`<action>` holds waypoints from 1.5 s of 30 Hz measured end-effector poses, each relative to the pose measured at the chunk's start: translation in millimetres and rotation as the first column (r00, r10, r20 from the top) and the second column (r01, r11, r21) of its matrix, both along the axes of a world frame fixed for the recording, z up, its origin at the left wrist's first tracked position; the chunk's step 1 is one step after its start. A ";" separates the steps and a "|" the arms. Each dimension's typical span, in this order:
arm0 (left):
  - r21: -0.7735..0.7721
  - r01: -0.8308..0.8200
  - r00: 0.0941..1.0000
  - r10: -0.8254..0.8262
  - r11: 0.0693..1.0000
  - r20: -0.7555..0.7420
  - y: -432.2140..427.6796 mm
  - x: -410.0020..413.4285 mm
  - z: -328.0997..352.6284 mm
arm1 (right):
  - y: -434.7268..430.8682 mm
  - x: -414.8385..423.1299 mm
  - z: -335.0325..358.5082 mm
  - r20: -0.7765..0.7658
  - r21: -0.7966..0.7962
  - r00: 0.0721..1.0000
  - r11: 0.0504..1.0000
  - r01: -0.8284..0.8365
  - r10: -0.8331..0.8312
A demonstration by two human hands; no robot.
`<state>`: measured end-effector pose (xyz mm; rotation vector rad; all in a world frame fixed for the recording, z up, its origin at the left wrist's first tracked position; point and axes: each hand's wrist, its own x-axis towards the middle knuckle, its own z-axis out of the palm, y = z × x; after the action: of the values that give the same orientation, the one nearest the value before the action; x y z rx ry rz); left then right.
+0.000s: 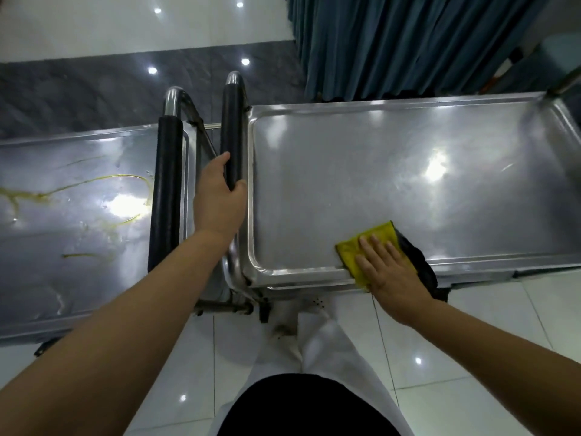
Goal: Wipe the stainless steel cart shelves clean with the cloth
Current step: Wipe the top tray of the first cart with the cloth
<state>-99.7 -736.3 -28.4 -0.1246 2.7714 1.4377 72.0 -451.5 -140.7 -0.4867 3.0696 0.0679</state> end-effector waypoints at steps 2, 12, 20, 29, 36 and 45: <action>-0.025 0.000 1.000 0.000 1.000 -0.004 0.9 0.3 1.6 | -26.8 -5.7 -2.0 -0.022 0.002 1.000 1.000 0.015 -0.015; -0.118 0.013 1.000 -0.015 0.993 -0.012 -1.3 -0.4 2.0 | -189.1 -46.3 3.0 0.071 -0.111 0.995 0.992 -0.064 0.072; -0.144 0.052 0.999 -0.053 0.988 -0.003 -0.7 2.6 3.9 | -69.0 -16.4 -11.5 -0.038 -0.121 0.998 0.991 -0.053 0.049; -0.145 0.048 0.999 -0.049 0.988 -0.005 0.9 4.0 5.1 | 95.9 35.0 19.8 0.070 0.024 0.898 0.900 0.434 -0.435; -0.180 0.030 0.999 -0.034 0.983 -0.017 4.9 1.6 4.6 | 41.0 27.2 8.3 0.052 -0.095 0.904 0.899 0.428 -0.425; -0.153 0.029 1.000 -0.030 0.988 0.001 1.7 -1.3 3.8 | -186.6 -43.8 9.2 0.242 -0.252 0.968 0.959 0.126 -0.064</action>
<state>-101.0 -734.5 -24.6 -0.0840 2.8698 1.2177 28.2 -638.1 -131.5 -0.3259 2.8754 -0.3812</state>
